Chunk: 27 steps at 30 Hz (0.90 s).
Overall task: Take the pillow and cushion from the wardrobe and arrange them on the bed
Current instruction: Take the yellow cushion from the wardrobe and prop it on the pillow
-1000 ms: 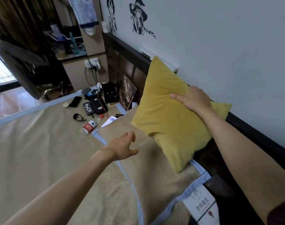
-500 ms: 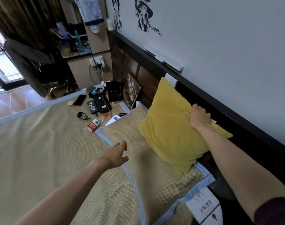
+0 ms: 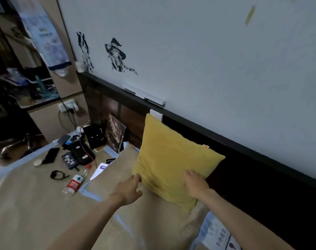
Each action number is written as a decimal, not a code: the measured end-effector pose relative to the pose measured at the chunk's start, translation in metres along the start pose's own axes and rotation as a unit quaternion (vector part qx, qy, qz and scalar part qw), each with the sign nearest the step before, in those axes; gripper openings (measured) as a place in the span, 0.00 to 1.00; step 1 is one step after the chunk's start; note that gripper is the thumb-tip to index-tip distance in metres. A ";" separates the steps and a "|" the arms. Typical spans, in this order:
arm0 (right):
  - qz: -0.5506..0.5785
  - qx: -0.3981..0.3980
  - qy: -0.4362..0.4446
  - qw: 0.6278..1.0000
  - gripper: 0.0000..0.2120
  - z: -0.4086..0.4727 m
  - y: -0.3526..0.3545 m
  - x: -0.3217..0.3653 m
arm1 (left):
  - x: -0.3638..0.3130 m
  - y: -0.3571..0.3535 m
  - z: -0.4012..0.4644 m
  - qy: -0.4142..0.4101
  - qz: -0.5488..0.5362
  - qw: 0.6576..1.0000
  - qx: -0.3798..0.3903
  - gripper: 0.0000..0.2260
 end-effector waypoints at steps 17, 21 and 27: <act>0.605 -0.301 -0.339 0.655 0.15 0.030 0.017 -0.100 | -0.014 0.112 0.262 0.072 -0.504 0.859 0.049 0.19; 0.451 -0.343 -0.330 0.755 0.15 0.033 0.056 -0.098 | 0.001 0.144 0.286 0.040 -0.473 0.873 -0.115 0.08; 0.379 -0.249 -0.340 0.824 0.16 0.035 0.066 -0.083 | 0.030 0.168 0.297 0.075 -0.402 0.903 -0.129 0.03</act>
Point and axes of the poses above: each hand's wrist, its own z-axis towards the middle knuckle, its own y-axis out of the back of the hand, x = y × z, the point moved 8 cm from there along z, towards the middle knuckle, and after that the axes turned 5 degrees about y, right-handed, at the moved point
